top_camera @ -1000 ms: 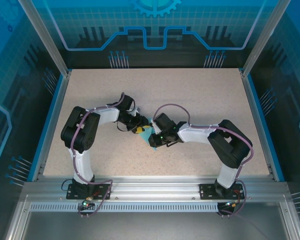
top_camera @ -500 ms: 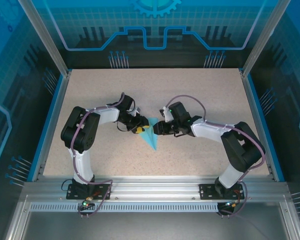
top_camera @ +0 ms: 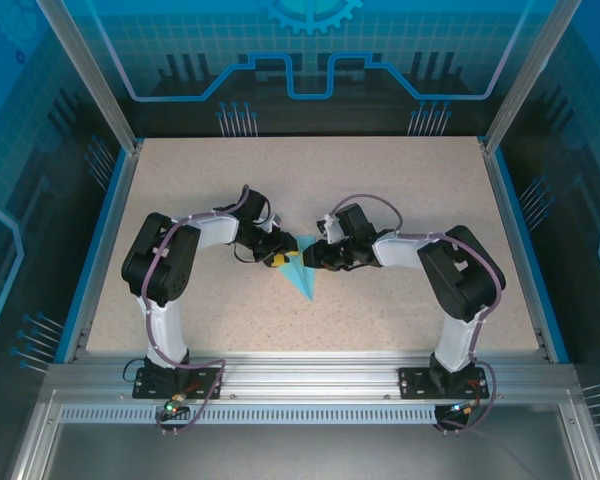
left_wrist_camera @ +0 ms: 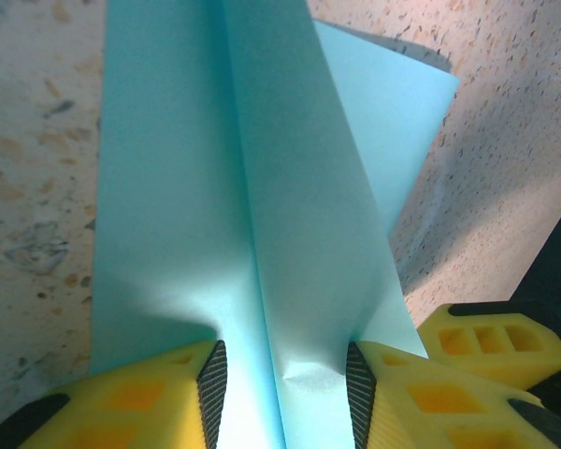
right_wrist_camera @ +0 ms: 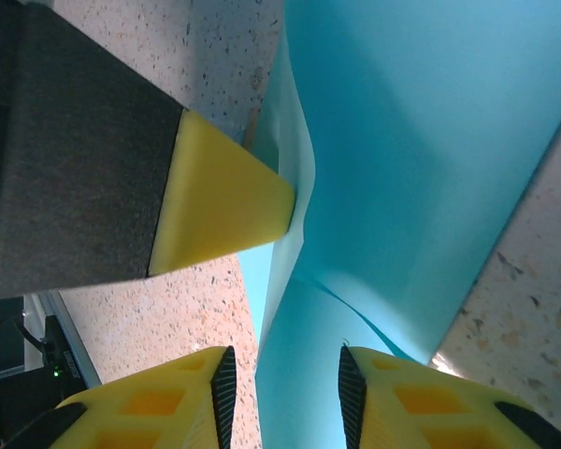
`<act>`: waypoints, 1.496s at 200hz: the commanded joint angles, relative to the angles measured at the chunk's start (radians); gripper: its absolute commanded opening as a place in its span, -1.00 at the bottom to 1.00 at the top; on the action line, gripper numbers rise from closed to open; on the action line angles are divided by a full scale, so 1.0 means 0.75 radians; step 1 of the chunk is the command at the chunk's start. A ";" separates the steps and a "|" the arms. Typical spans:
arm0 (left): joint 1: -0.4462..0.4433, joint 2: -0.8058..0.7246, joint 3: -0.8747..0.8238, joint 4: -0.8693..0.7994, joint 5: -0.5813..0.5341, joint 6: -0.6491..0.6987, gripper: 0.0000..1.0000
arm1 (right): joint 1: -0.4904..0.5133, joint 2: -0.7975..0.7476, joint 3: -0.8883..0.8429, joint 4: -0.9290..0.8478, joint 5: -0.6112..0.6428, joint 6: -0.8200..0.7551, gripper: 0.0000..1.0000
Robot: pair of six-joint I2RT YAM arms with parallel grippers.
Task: Fold a paper plane with a square sheet of paper (fold left side to right side)
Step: Fourth fold the wing at the center of the table.
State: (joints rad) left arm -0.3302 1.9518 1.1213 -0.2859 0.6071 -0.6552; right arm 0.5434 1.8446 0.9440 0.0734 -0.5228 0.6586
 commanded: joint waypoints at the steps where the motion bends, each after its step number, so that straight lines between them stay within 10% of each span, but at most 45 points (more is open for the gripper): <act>1: -0.014 0.038 0.010 -0.060 -0.036 0.013 -0.17 | 0.010 0.032 0.039 0.037 -0.055 0.029 -0.25; 153: -0.014 0.038 0.012 -0.061 -0.035 0.018 -0.17 | 0.019 0.079 0.065 0.006 -0.072 0.022 -0.76; 299: -0.016 0.038 0.016 -0.069 -0.036 0.020 -0.16 | 0.008 0.059 0.083 -0.181 0.094 -0.064 -0.79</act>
State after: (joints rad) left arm -0.3305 1.9518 1.1233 -0.2897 0.6064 -0.6529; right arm 0.5453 1.8908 0.9783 -0.0044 -0.4767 0.6384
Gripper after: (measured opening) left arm 0.418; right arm 0.105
